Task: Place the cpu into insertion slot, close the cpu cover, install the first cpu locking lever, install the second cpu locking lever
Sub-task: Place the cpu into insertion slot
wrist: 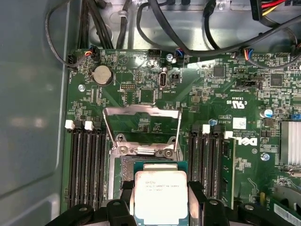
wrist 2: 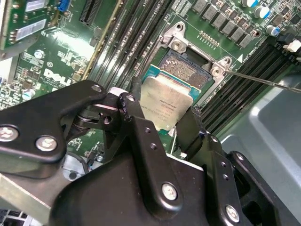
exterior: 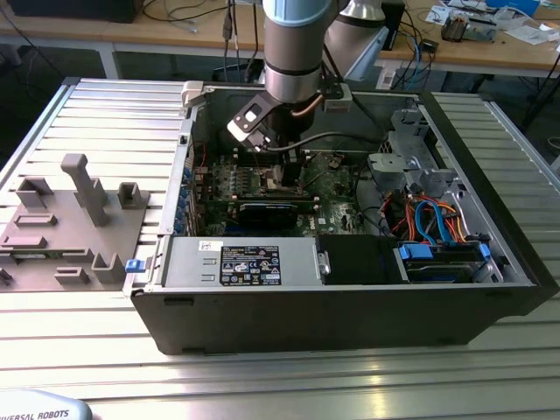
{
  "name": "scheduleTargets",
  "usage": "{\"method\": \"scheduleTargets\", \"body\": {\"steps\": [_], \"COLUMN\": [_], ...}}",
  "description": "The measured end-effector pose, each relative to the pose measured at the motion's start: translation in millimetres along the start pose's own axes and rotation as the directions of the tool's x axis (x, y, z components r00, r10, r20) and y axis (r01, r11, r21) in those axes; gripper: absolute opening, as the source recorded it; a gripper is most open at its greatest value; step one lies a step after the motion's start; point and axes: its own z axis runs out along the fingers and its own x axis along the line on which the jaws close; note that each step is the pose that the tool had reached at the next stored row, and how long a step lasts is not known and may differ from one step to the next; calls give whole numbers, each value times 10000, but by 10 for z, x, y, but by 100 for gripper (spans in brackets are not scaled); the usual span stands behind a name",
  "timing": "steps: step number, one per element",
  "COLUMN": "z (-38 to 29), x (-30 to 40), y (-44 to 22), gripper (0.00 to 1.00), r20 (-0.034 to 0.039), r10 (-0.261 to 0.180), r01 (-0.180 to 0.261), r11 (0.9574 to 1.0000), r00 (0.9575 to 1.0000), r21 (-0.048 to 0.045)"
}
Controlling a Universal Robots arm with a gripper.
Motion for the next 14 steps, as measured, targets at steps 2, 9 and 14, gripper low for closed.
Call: {"method": "scheduleTargets", "body": {"steps": [2,9,14], "z": [25,143,235], "x": [20,127,158], "y": [-8,-37,-53], "gripper": [54,54,54], "r20": [-1,-2,-1], "r10": [-1,0,4], "r01": [1,0,-4], "r11": [10000,10000,10000], "r00": [10000,10000,10000], "r21": [0,-1,-1]}}
